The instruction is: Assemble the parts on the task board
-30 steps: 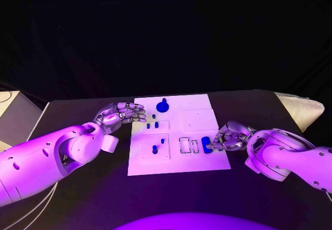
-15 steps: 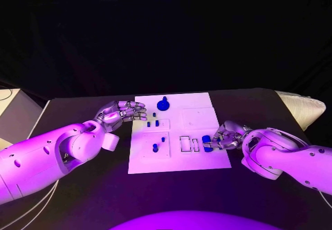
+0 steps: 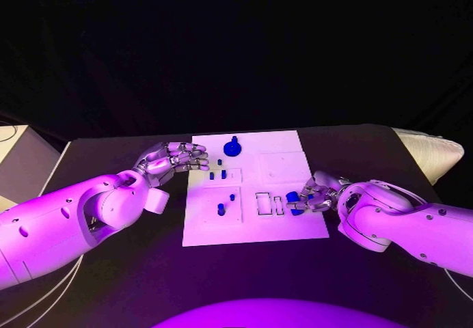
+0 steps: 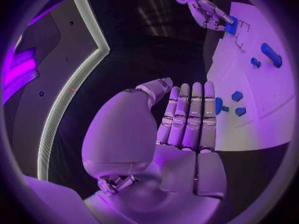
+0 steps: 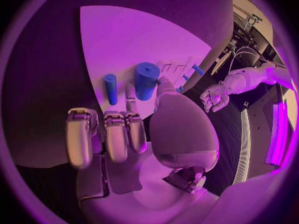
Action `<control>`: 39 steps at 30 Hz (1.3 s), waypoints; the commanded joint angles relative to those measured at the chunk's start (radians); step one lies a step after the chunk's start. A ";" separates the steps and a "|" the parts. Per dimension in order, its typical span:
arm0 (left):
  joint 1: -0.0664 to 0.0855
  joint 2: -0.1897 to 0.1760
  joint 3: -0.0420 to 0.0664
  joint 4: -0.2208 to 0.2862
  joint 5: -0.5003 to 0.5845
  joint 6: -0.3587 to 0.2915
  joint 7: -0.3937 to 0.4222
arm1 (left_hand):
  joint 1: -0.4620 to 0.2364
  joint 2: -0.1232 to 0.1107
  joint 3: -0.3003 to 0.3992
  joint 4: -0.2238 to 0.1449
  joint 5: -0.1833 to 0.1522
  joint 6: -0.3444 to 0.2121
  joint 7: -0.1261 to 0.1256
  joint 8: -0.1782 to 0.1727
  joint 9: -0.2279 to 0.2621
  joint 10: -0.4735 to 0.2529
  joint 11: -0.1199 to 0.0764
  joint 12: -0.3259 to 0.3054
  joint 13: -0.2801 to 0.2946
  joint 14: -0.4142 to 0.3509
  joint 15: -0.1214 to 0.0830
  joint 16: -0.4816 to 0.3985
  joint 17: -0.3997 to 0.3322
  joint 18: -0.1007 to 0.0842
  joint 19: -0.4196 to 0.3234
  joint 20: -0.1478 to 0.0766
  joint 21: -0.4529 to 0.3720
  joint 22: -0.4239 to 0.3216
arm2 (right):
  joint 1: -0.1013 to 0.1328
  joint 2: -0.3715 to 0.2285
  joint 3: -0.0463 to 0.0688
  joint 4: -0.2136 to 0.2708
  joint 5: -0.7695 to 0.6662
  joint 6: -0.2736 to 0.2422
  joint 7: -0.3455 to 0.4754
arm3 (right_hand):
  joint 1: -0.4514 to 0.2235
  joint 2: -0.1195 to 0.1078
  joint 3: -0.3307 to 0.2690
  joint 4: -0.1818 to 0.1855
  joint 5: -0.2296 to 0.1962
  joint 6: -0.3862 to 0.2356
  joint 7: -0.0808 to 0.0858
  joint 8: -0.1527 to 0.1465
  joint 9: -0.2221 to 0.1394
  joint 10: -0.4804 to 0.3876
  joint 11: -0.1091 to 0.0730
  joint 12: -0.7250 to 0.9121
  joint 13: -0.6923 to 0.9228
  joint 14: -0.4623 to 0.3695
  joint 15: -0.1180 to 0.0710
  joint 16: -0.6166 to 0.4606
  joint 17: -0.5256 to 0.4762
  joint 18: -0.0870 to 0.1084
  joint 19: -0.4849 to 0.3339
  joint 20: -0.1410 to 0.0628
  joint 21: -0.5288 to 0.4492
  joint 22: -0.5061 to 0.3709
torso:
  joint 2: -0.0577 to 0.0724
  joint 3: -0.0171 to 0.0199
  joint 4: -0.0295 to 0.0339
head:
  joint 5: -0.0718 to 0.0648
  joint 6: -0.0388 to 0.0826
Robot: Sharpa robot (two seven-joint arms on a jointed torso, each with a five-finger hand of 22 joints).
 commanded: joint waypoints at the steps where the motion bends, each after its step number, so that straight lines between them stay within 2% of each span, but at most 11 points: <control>1: 0.000 0.000 0.001 0.004 0.006 0.020 0.010 | -0.005 0.008 0.002 0.006 0.005 -0.004 0.004 -0.005 -0.002 -0.007 0.001 0.001 0.001 0.005 -0.001 -0.006 0.001 0.011 0.005 -0.002 -0.007 -0.002 | -0.005 0.006 -0.003 -0.011 -0.041 0.047 -0.029 | 0.029 -0.001 0.007 -0.005 0.002 -0.003 -0.007 0.001 -0.002 0.106 -0.009 0.002 0.263 0.101 -0.004 0.005 0.239 -0.015 0.074 -0.002 0.006 0.201 | 0.000 -0.0007 0.0006 | 0.001 -0.002; 3: 0.000 -0.001 0.001 0.004 0.006 0.019 0.010 | -0.005 0.008 0.002 0.006 0.005 -0.004 0.004 -0.005 -0.002 -0.007 0.001 0.001 0.001 0.005 -0.001 -0.006 0.001 0.011 0.005 -0.002 -0.007 -0.002 | -0.007 0.011 -0.004 -0.016 -0.052 0.056 -0.036 | 0.069 -0.001 0.035 -0.005 0.007 -0.004 -0.008 0.004 -0.001 0.106 -0.010 0.002 0.263 0.102 -0.005 0.006 0.243 -0.015 0.075 -0.003 0.008 0.203 | 0.000 -0.0009 0.0006 | 0.001 -0.002; 5: 0.000 -0.001 0.001 0.004 0.006 0.019 0.010 | -0.005 0.008 0.002 0.006 0.005 -0.004 0.004 -0.005 -0.002 -0.007 0.001 0.001 0.001 0.005 -0.001 -0.006 0.001 0.011 0.005 -0.002 -0.007 -0.002 | -0.008 0.014 -0.004 -0.018 -0.070 0.055 -0.044 | 0.082 -0.008 0.062 -0.003 0.041 -0.004 -0.008 0.004 -0.002 0.106 -0.011 0.002 0.263 0.102 -0.005 0.007 0.247 -0.016 0.076 -0.003 0.012 0.206 | -0.001 -0.0009 0.0006 | 0.002 -0.002; 7: 0.000 -0.001 0.001 0.004 0.006 0.019 0.009 | -0.005 0.008 0.002 0.006 0.005 -0.004 0.004 -0.005 -0.002 -0.007 0.001 0.001 0.001 0.005 -0.001 -0.006 0.001 0.011 0.005 -0.002 -0.007 -0.002 | -0.009 0.015 -0.004 -0.019 -0.081 0.049 -0.048 | 0.087 -0.005 0.078 -0.005 0.063 -0.002 -0.009 0.005 -0.003 0.106 -0.011 0.002 0.263 0.103 -0.006 0.008 0.251 -0.017 0.078 -0.003 0.018 0.210 | -0.001 -0.0010 0.0001 | 0.003 -0.003; 15: 0.000 -0.002 0.001 0.004 0.006 0.018 0.009 | -0.005 0.008 0.002 0.006 0.005 -0.004 0.004 -0.005 -0.002 -0.007 0.001 0.001 0.001 0.005 -0.001 -0.006 0.001 0.011 0.005 -0.002 -0.007 -0.002 | -0.011 0.003 -0.004 -0.001 -0.037 -0.032 -0.028 | 0.100 0.007 0.145 -0.005 0.094 0.020 -0.018 0.011 -0.008 0.106 -0.019 0.002 0.263 0.106 -0.012 0.011 0.263 -0.022 0.085 -0.008 0.038 0.223 | 0.000 0.0001 -0.0007 | 0.006 -0.001; 20: 0.000 -0.002 0.001 0.004 0.007 0.018 0.007 | -0.005 0.008 0.002 0.006 0.005 -0.004 0.004 -0.005 -0.002 -0.007 0.001 0.001 0.001 0.005 -0.001 -0.006 0.001 0.011 0.005 -0.002 -0.007 -0.002 | -0.006 -0.013 -0.001 0.034 0.033 -0.084 -0.008 | 0.088 0.005 0.156 -0.004 0.096 0.028 -0.021 0.014 -0.009 0.106 -0.022 0.002 0.263 0.106 -0.014 0.011 0.263 -0.023 0.087 -0.010 0.044 0.227 | -0.001 -0.0010 -0.0005 | 0.007 0.000; 27: 0.000 -0.001 0.001 0.003 0.009 0.020 0.005 | -0.007 0.010 0.001 0.007 0.005 -0.003 0.004 -0.005 -0.002 -0.007 0.001 0.001 0.001 0.006 -0.001 -0.008 0.003 0.011 0.007 -0.002 -0.009 -0.004 | 0.021 -0.023 0.005 0.088 0.098 -0.129 0.013 | 0.064 0.004 0.165 -0.004 0.089 0.035 -0.023 0.016 -0.010 0.106 -0.024 0.002 0.263 0.106 -0.016 0.011 0.263 -0.025 0.090 -0.012 0.052 0.232 | -0.001 -0.0011 -0.0010 | 0.006 0.004; 33: 0.000 0.000 0.001 0.003 0.010 0.021 0.004 | -0.007 0.010 0.001 0.007 0.005 -0.003 0.004 -0.005 -0.002 -0.007 0.001 0.001 0.001 0.006 -0.001 -0.008 0.003 0.011 0.007 -0.002 -0.009 -0.004 | 0.033 0.000 0.006 0.099 0.118 -0.131 0.024 | 0.055 0.004 0.170 -0.004 0.084 0.037 -0.024 0.017 -0.011 0.106 -0.025 0.002 0.263 0.106 -0.016 0.011 0.263 -0.027 0.092 -0.012 0.058 0.236 | 0.000 -0.0016 -0.0002 | 0.006 0.006; 39: 0.000 0.001 0.001 0.003 0.010 0.022 0.004 | -0.008 0.010 0.001 0.008 0.005 -0.003 0.004 -0.005 -0.002 -0.007 0.001 0.001 0.001 0.006 -0.001 -0.009 0.003 0.011 0.007 -0.002 -0.010 -0.005 | 0.032 0.050 0.004 0.072 0.122 -0.102 0.024 | 0.038 0.000 0.177 -0.004 0.065 0.037 -0.024 0.017 -0.012 0.106 -0.025 0.002 0.263 0.106 -0.017 0.011 0.263 -0.026 0.092 -0.013 0.056 0.235 | 0.001 -0.0027 0.0009 | 0.006 0.006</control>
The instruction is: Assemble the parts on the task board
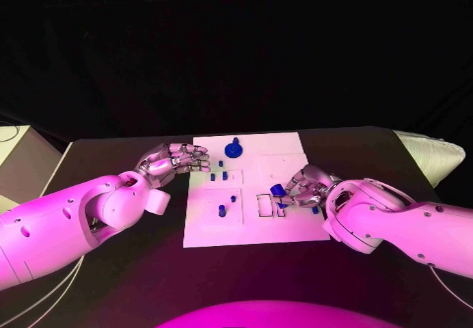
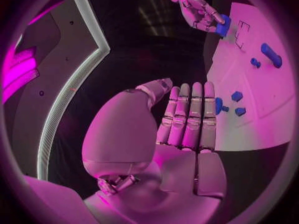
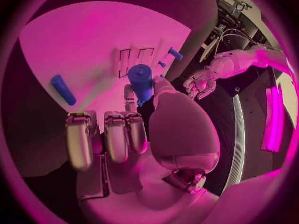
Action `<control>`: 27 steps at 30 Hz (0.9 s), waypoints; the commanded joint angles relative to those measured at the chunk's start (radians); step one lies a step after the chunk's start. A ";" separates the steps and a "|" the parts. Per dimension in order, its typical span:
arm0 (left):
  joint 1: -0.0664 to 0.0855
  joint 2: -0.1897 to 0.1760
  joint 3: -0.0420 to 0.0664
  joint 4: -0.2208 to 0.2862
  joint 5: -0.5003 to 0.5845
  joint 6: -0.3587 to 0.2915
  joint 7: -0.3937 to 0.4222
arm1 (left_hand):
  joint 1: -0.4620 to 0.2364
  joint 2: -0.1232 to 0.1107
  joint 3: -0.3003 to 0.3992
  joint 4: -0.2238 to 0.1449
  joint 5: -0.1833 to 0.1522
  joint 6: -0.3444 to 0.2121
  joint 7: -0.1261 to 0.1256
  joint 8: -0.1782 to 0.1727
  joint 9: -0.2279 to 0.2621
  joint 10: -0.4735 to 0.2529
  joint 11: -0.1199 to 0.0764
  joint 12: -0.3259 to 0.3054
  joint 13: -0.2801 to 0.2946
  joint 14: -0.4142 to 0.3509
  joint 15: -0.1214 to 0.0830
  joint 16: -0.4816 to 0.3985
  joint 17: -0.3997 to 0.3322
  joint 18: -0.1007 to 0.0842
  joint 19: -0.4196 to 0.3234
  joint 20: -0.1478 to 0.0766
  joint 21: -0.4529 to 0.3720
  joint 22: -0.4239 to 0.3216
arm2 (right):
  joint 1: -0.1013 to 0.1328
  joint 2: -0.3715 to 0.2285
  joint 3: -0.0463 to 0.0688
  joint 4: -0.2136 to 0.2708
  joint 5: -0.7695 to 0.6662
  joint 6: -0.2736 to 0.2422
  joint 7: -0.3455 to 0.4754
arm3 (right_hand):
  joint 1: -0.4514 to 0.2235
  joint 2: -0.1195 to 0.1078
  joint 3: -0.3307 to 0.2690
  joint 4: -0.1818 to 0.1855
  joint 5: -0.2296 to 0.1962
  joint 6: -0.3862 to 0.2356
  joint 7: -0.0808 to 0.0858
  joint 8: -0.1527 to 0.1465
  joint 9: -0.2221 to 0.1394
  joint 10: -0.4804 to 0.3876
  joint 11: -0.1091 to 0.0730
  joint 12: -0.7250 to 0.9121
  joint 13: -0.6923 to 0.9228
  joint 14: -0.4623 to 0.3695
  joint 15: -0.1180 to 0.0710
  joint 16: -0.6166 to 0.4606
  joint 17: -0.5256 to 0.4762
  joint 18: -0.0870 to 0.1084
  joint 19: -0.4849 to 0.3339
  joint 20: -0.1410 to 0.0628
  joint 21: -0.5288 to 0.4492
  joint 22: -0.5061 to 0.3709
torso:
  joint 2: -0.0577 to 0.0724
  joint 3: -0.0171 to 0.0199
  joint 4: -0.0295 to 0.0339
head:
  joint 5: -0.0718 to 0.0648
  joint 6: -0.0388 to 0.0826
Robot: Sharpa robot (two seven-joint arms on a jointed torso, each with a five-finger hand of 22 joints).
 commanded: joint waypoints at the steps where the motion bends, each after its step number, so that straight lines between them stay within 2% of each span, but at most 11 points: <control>1: 0.000 0.002 0.001 0.003 0.007 0.019 0.006 | -0.003 0.005 -0.002 0.006 0.005 -0.003 0.004 -0.005 -0.001 -0.007 0.001 0.001 0.001 0.006 -0.001 -0.004 0.002 0.011 0.007 -0.002 -0.004 -0.002 | -0.003 0.022 -0.002 -0.016 0.021 0.016 0.017 | -0.016 -0.002 0.009 0.000 -0.011 0.022 -0.012 0.003 -0.001 0.104 -0.008 0.002 0.264 0.102 -0.006 0.006 0.263 -0.011 0.088 -0.009 0.003 0.235 | 0.002 -0.0011 0.0013 | 0.000 -0.001; 4: 0.000 0.002 0.001 0.003 0.007 0.018 0.006 | -0.003 0.005 -0.002 0.006 0.005 -0.003 0.004 -0.005 -0.001 -0.007 0.001 0.001 0.001 0.006 -0.001 -0.004 0.002 0.011 0.007 -0.002 -0.004 -0.002 | -0.006 0.044 -0.003 -0.031 0.022 0.031 0.014 | -0.032 -0.003 0.012 0.000 -0.031 0.023 -0.012 0.004 -0.002 0.104 -0.008 0.002 0.264 0.102 -0.005 0.006 0.263 -0.011 0.088 -0.009 0.003 0.235 | 0.003 -0.0011 0.0010 | 0.002 0.000; 9: 0.000 0.001 0.001 0.006 0.007 0.020 0.004 | -0.003 0.005 -0.002 0.006 0.005 -0.003 0.003 -0.005 -0.001 -0.007 0.001 0.001 0.001 0.007 -0.001 -0.005 0.002 0.011 0.008 -0.001 -0.004 -0.002 | -0.010 0.069 -0.005 -0.050 0.023 0.051 0.006 | -0.052 -0.005 0.014 0.001 -0.055 0.023 -0.012 0.005 -0.002 0.104 -0.008 0.002 0.264 0.102 -0.005 0.006 0.263 -0.011 0.088 -0.009 0.002 0.235 | 0.003 -0.0013 0.0005 | 0.008 -0.005; 15: 0.000 -0.001 0.001 0.008 0.007 0.021 0.003 | -0.004 0.006 -0.002 0.007 0.005 -0.003 0.003 -0.005 -0.001 -0.007 0.001 0.001 0.001 0.007 -0.001 -0.005 0.002 0.011 0.008 -0.001 -0.005 -0.003 | -0.012 0.084 -0.006 -0.065 0.019 0.056 0.001 | -0.057 -0.006 0.015 0.001 -0.064 0.023 -0.012 0.006 -0.002 0.104 -0.008 0.002 0.264 0.102 -0.005 0.006 0.263 -0.011 0.088 -0.009 0.003 0.236 | 0.002 0.0006 -0.0007 | 0.014 -0.011; 20: 0.000 -0.001 0.001 0.008 0.007 0.021 0.003 | -0.004 0.007 -0.001 0.008 0.006 -0.003 0.003 -0.005 -0.001 -0.007 0.001 0.001 0.001 0.007 -0.001 -0.006 0.003 0.011 0.009 -0.001 -0.006 -0.003 | -0.014 0.090 -0.007 -0.070 0.015 0.058 0.000 | -0.059 -0.006 0.015 0.000 -0.066 0.023 -0.012 0.007 -0.002 0.104 -0.008 0.002 0.264 0.102 -0.005 0.006 0.263 -0.011 0.089 -0.009 0.004 0.237 | 0.001 0.0005 0.0002 | 0.013 -0.014; 27: 0.000 -0.001 0.001 0.009 0.007 0.021 0.003 | -0.004 0.007 -0.001 0.008 0.006 -0.003 0.003 -0.005 -0.001 -0.007 0.001 0.001 0.001 0.007 -0.001 -0.006 0.003 0.011 0.009 -0.001 -0.006 -0.003 | -0.016 0.096 -0.007 -0.076 -0.001 0.061 -0.002 | -0.059 -0.006 0.015 0.000 -0.068 0.023 -0.012 0.007 -0.002 0.104 -0.008 0.002 0.264 0.102 -0.005 0.006 0.263 -0.012 0.089 -0.009 0.006 0.237 | 0.001 0.0013 -0.0019 | 0.015 -0.016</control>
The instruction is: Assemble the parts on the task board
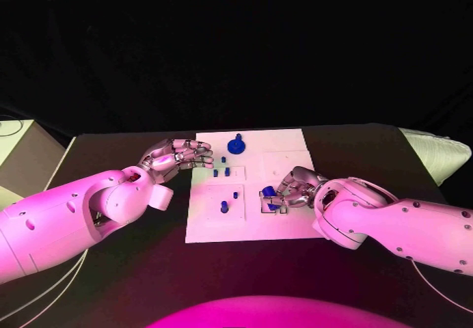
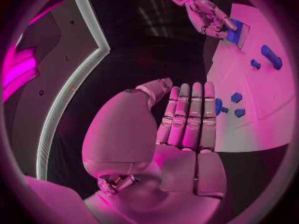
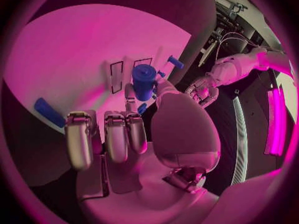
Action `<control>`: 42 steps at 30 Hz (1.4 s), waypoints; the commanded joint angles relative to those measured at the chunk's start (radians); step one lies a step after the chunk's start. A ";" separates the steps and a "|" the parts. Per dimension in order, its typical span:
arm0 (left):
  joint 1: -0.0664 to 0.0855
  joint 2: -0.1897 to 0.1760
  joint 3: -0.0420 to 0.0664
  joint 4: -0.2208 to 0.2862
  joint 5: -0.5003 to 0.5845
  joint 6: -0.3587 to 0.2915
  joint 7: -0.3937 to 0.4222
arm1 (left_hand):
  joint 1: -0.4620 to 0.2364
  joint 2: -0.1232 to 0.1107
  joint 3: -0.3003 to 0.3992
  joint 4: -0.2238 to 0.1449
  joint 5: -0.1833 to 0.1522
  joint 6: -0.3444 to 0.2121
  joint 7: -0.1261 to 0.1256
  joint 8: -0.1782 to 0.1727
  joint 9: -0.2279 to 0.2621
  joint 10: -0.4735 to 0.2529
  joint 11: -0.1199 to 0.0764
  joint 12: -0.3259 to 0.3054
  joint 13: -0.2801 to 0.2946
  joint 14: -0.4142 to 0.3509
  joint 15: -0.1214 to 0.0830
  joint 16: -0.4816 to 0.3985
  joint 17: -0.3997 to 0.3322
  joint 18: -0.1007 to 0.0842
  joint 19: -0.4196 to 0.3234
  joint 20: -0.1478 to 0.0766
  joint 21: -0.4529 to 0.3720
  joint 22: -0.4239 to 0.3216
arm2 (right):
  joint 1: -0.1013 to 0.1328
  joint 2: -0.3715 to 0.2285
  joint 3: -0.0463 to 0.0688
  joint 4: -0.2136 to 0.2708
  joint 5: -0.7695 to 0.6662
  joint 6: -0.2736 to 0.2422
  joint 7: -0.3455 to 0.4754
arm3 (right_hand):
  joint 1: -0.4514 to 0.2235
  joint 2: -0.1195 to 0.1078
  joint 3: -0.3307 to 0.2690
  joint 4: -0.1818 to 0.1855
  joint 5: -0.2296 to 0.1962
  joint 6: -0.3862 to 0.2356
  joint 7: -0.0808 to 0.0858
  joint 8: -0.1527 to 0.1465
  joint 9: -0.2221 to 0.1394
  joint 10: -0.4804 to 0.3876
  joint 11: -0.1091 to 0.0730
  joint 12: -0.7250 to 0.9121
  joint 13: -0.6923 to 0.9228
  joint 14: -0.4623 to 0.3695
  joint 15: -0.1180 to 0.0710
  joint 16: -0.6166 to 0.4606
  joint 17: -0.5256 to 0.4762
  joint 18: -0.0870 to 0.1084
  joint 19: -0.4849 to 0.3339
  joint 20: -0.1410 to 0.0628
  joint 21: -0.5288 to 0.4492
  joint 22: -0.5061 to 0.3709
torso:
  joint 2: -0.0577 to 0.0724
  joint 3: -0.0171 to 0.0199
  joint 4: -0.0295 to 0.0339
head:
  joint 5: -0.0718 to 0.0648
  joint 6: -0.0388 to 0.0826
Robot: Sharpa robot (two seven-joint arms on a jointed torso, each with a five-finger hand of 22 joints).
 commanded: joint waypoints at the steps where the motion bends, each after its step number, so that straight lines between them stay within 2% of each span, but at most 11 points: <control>1: 0.000 0.001 0.001 0.003 0.006 0.019 0.006 | -0.004 0.007 0.001 0.005 0.006 -0.003 0.003 -0.005 -0.001 -0.007 0.001 0.001 0.001 0.007 -0.001 -0.006 0.001 0.011 0.009 -0.001 -0.006 -0.002 | -0.002 0.003 0.000 -0.002 -0.020 0.022 -0.001 | -0.011 0.001 0.005 0.000 -0.004 0.004 0.000 0.004 0.002 0.104 -0.008 0.002 0.263 0.102 -0.006 0.006 0.263 -0.012 0.089 -0.009 0.006 0.238 | -0.001 -0.0002 0.0002 | 0.000 -0.001; 12: 0.000 0.000 0.001 0.004 0.006 0.017 0.007 | -0.004 0.007 0.001 0.005 0.006 -0.003 0.003 -0.005 -0.001 -0.007 0.001 0.001 0.001 0.007 -0.001 -0.006 0.001 0.011 0.009 -0.001 -0.006 -0.002 | -0.008 0.012 -0.001 -0.013 -0.028 0.033 -0.007 | -0.014 -0.001 0.005 0.000 -0.011 0.004 -0.001 0.005 0.002 0.104 -0.009 0.002 0.263 0.102 -0.006 0.006 0.263 -0.012 0.089 -0.009 0.006 0.238 | 0.001 -0.0002 0.0008 | 0.006 -0.006; 20: 0.000 -0.001 0.001 0.004 0.007 0.015 0.008 | -0.004 0.007 0.001 0.005 0.006 -0.003 0.003 -0.005 -0.001 -0.007 0.001 0.001 0.001 0.007 -0.001 -0.006 0.001 0.011 0.009 -0.001 -0.006 -0.002 | -0.009 0.022 -0.001 -0.026 -0.037 0.016 -0.010 | -0.021 -0.004 0.002 0.001 -0.021 0.003 0.000 0.006 0.002 0.104 -0.008 0.002 0.263 0.102 -0.005 0.006 0.263 -0.011 0.088 -0.009 0.002 0.236 | 0.001 -0.0008 0.0017 | 0.005 -0.008; 21: 0.000 -0.001 0.001 0.004 0.007 0.015 0.008 | -0.004 0.007 0.001 0.005 0.006 -0.003 0.003 -0.005 -0.001 -0.007 0.001 0.001 0.001 0.007 -0.001 -0.006 0.001 0.011 0.009 -0.001 -0.006 -0.002 | -0.009 0.023 -0.001 -0.028 -0.040 0.012 -0.010 | -0.039 -0.009 -0.007 0.002 -0.046 0.003 0.000 0.008 0.002 0.104 -0.008 0.002 0.263 0.102 -0.005 0.006 0.263 -0.010 0.087 -0.009 0.001 0.235 | 0.001 -0.0009 0.0018 | 0.004 -0.009; 22: 0.000 -0.001 0.001 0.004 0.007 0.015 0.008 | -0.004 0.007 0.001 0.005 0.006 -0.003 0.003 -0.005 -0.001 -0.007 0.001 0.001 0.001 0.007 -0.001 -0.006 0.001 0.011 0.009 -0.001 -0.006 -0.002 | -0.009 0.024 -0.001 -0.030 -0.042 0.009 -0.010 | -0.064 -0.018 -0.026 0.003 -0.103 0.004 0.000 0.011 0.004 0.104 -0.008 0.002 0.263 0.102 -0.005 0.006 0.263 -0.011 0.087 -0.009 0.001 0.236 | 0.001 -0.0008 0.0012 | 0.004 -0.009; 25: 0.000 -0.001 0.001 0.003 0.007 0.015 0.008 | -0.004 0.007 0.001 0.005 0.006 -0.003 0.003 -0.005 -0.001 -0.007 0.001 0.001 0.001 0.007 -0.001 -0.006 0.001 0.011 0.009 -0.001 -0.006 -0.002 | -0.009 0.026 -0.001 -0.031 -0.047 -0.003 -0.008 | -0.092 -0.003 -0.079 0.003 -0.103 0.001 -0.001 0.017 0.007 0.104 -0.008 0.002 0.263 0.102 -0.005 0.006 0.263 -0.011 0.087 -0.009 0.001 0.236 | 0.001 -0.0006 0.0009 | 0.004 -0.009; 28: 0.000 0.000 0.001 0.002 0.007 0.015 0.007 | -0.004 0.008 0.002 0.006 0.005 -0.003 0.001 -0.005 -0.002 -0.007 0.000 0.001 0.001 0.008 -0.001 -0.009 0.003 0.011 0.011 -0.001 -0.009 -0.004 | -0.009 0.027 -0.001 -0.032 -0.054 -0.013 -0.005 | -0.117 0.009 -0.134 0.003 -0.138 -0.002 -0.001 0.023 0.009 0.104 -0.008 0.002 0.263 0.102 -0.005 0.006 0.263 -0.011 0.088 -0.009 0.001 0.237 | -0.001 -0.0004 0.0000 | 0.003 -0.009; 32: 0.000 0.001 0.001 0.001 0.007 0.015 0.007 | -0.004 0.008 0.002 0.006 0.005 -0.003 0.001 -0.005 -0.002 -0.007 0.000 0.001 0.001 0.008 -0.001 -0.009 0.003 0.011 0.011 -0.001 -0.009 -0.004 | -0.009 0.025 -0.001 -0.027 -0.059 -0.015 0.002 | -0.141 -0.005 -0.182 0.005 -0.175 -0.006 0.000 0.029 0.011 0.104 -0.008 0.002 0.263 0.102 -0.005 0.006 0.263 -0.010 0.087 -0.009 0.000 0.237 | -0.001 0.0000 0.0002 | 0.003 -0.009; 37: 0.000 0.000 0.001 0.001 0.007 0.015 0.007 | -0.004 0.008 0.002 0.006 0.005 -0.003 0.001 -0.005 -0.002 -0.007 0.000 0.001 0.001 0.008 -0.001 -0.009 0.003 0.011 0.011 -0.001 -0.009 -0.004 | -0.011 0.013 -0.001 -0.010 -0.073 -0.017 0.008 | -0.171 -0.018 -0.203 0.006 -0.190 -0.009 0.000 0.032 0.012 0.104 -0.008 0.002 0.263 0.102 -0.005 0.006 0.263 -0.010 0.087 -0.008 -0.002 0.236 | -0.001 0.0007 0.0008 | 0.003 -0.009; 40: 0.000 0.000 0.001 0.000 0.007 0.015 0.007 | -0.004 0.008 0.002 0.006 0.005 -0.003 0.001 -0.005 -0.002 -0.007 0.000 0.001 0.001 0.008 -0.001 -0.009 0.003 0.011 0.011 -0.001 -0.009 -0.004 | -0.013 0.002 -0.001 0.003 -0.086 -0.020 0.011 | -0.172 -0.017 -0.203 0.006 -0.191 -0.010 0.000 0.032 0.012 0.104 -0.008 0.002 0.263 0.102 -0.005 0.006 0.263 -0.010 0.086 -0.008 -0.003 0.236 | -0.001 0.0008 0.0013 | 0.003 -0.008; 42: 0.000 0.000 0.001 0.000 0.007 0.015 0.007 | -0.004 0.008 0.002 0.006 0.005 -0.003 0.001 -0.005 -0.002 -0.007 0.000 0.001 0.001 0.008 -0.001 -0.009 0.003 0.011 0.011 -0.001 -0.009 -0.004 | -0.013 -0.012 -0.001 0.014 -0.095 -0.021 0.019 | -0.166 -0.007 -0.197 0.005 -0.187 -0.010 0.000 0.033 0.013 0.104 -0.008 0.002 0.263 0.102 -0.005 0.006 0.263 -0.010 0.087 -0.008 -0.002 0.236 | -0.001 0.0008 0.0007 | 0.003 -0.008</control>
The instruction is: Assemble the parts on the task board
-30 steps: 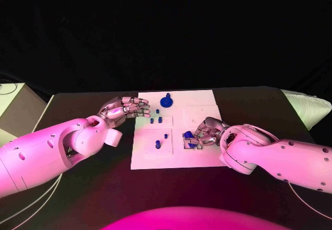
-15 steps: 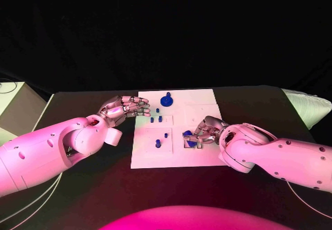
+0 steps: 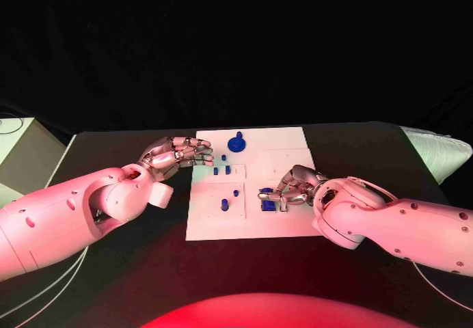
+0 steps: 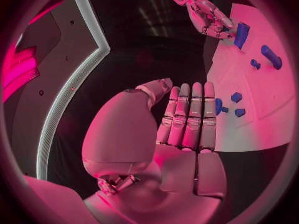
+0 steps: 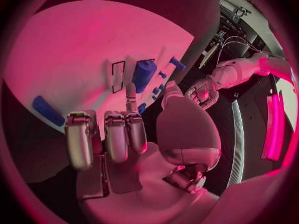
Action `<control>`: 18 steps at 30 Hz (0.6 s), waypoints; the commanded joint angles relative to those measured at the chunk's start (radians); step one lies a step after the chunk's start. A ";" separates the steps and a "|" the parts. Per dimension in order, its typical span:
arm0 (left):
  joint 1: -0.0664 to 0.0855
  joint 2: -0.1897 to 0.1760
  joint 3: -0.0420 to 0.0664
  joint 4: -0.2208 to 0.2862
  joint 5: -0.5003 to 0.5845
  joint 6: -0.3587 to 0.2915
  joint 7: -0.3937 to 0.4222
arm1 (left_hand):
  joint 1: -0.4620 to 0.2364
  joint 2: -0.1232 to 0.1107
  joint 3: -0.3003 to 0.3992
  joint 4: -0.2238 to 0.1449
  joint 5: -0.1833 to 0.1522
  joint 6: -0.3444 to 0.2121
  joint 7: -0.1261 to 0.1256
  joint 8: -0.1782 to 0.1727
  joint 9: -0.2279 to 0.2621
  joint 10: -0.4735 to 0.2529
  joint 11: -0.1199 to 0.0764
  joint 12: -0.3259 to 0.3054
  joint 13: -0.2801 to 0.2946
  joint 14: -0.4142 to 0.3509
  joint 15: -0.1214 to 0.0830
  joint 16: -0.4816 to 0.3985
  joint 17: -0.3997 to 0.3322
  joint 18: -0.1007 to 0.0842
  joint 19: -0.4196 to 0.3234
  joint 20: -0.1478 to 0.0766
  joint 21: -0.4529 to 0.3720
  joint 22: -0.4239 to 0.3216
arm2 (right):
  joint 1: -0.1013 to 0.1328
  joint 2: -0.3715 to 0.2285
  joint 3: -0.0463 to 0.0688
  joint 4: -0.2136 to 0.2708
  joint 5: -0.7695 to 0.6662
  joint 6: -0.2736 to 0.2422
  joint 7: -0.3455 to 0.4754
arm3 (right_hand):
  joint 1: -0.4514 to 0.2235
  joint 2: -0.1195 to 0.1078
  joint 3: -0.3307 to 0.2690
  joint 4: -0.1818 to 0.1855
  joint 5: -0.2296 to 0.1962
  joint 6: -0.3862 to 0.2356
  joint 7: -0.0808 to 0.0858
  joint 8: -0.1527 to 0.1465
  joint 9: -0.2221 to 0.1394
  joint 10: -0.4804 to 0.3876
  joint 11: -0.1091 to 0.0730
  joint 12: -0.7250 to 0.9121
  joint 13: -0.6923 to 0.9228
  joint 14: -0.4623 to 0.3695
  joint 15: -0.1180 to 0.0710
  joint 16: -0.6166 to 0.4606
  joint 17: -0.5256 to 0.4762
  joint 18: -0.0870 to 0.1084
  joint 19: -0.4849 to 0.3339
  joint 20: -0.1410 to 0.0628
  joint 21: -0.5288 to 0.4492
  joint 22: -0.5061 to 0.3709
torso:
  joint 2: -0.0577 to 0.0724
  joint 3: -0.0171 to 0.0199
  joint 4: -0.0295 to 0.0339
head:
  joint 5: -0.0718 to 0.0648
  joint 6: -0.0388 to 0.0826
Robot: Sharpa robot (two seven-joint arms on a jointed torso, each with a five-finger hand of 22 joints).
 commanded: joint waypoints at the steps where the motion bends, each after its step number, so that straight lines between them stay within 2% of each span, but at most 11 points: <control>1: 0.000 0.001 0.001 0.001 0.006 0.015 0.007 | -0.004 0.008 0.002 0.006 0.005 -0.003 0.001 -0.005 -0.002 -0.007 0.000 0.001 0.001 0.008 -0.001 -0.003 0.001 0.011 0.007 0.002 -0.003 -0.001 | -0.001 -0.017 0.000 0.015 -0.041 -0.008 0.029 | 0.012 0.014 0.004 -0.001 0.002 -0.010 0.000 0.009 0.001 0.104 -0.008 0.002 0.263 0.102 -0.005 0.006 0.264 -0.010 0.087 -0.008 -0.005 0.237 | -0.001 0.0005 0.0000 | 0.001 0.001; 4: 0.000 0.001 0.001 0.001 0.006 0.015 0.007 | -0.004 0.008 0.002 0.006 0.005 -0.003 0.001 -0.005 -0.002 -0.007 0.000 0.001 0.001 0.008 -0.001 -0.003 0.001 0.011 0.007 0.002 -0.003 -0.001 | -0.002 -0.032 0.000 0.024 -0.038 -0.010 0.055 | 0.084 0.034 0.028 -0.004 0.020 -0.006 -0.003 0.018 0.004 0.104 -0.010 0.002 0.263 0.102 -0.007 0.006 0.264 -0.010 0.087 -0.009 -0.006 0.237 | -0.001 0.0002 -0.0006 | 0.003 0.002; 5: 0.000 0.001 0.001 0.001 0.006 0.015 0.007 | -0.004 0.008 0.002 0.006 0.005 -0.003 0.001 -0.005 -0.002 -0.007 0.000 0.001 0.001 0.008 -0.001 -0.003 0.001 0.011 0.007 0.002 -0.003 -0.001 | -0.002 -0.036 0.000 0.026 -0.036 -0.011 0.063 | 0.100 0.037 0.032 -0.005 0.023 -0.005 -0.004 0.020 0.005 0.104 -0.011 0.002 0.263 0.102 -0.007 0.006 0.264 -0.010 0.087 -0.010 -0.007 0.237 | -0.001 0.0003 -0.0007 | 0.003 0.002; 6: 0.000 0.001 0.001 0.001 0.006 0.015 0.007 | -0.004 0.008 0.002 0.006 0.005 -0.003 0.001 -0.005 -0.002 -0.007 0.000 0.001 0.001 0.008 -0.001 -0.003 0.001 0.011 0.007 0.002 -0.003 -0.001 | -0.002 -0.041 0.000 0.029 -0.031 -0.012 0.078 | 0.144 0.037 0.043 -0.007 0.030 -0.008 -0.004 0.023 0.005 0.104 -0.012 0.002 0.263 0.102 -0.008 0.006 0.264 -0.010 0.087 -0.011 -0.007 0.237 | -0.001 0.0003 -0.0007 | 0.003 0.002; 12: -0.001 0.002 0.001 -0.001 0.006 0.016 0.007 | -0.003 0.008 0.002 0.006 0.005 -0.003 0.000 -0.005 -0.002 -0.007 -0.001 0.001 0.001 0.009 -0.002 -0.005 0.002 0.011 0.009 0.002 -0.005 -0.003 | -0.010 -0.069 0.000 0.050 -0.008 -0.011 0.162 | 0.280 0.014 0.099 -0.010 -0.002 0.003 -0.012 0.050 0.015 0.104 -0.018 0.002 0.263 0.102 -0.013 0.006 0.264 -0.008 0.084 -0.015 -0.016 0.234 | 0.000 0.0016 -0.0019 | 0.004 0.001; 14: -0.001 0.002 0.001 -0.001 0.006 0.016 0.007 | -0.003 0.008 0.002 0.006 0.005 -0.003 0.000 -0.005 -0.002 -0.007 -0.001 0.001 0.001 0.009 -0.002 -0.005 0.002 0.011 0.009 0.002 -0.005 -0.003 | -0.012 -0.071 0.000 0.051 -0.005 -0.005 0.171 | 0.339 -0.002 0.142 -0.008 -0.068 0.015 -0.022 0.075 0.028 0.104 -0.026 0.002 0.263 0.102 -0.020 0.006 0.264 -0.008 0.084 -0.020 -0.015 0.234 | 0.000 0.0010 -0.0017 | 0.003 0.001; 18: -0.001 0.003 0.001 -0.001 0.006 0.017 0.007 | -0.003 0.008 0.002 0.006 0.005 -0.003 0.000 -0.005 -0.002 -0.007 -0.001 0.001 0.001 0.009 -0.002 -0.005 0.002 0.011 0.009 0.002 -0.005 -0.003 | -0.016 -0.071 0.000 0.048 -0.002 0.008 0.181 | 0.372 -0.013 0.170 -0.009 -0.074 0.018 -0.029 0.100 0.044 0.104 -0.033 0.002 0.263 0.102 -0.025 0.006 0.264 -0.009 0.085 -0.025 -0.014 0.235 | 0.000 0.0007 -0.0010 | 0.002 0.002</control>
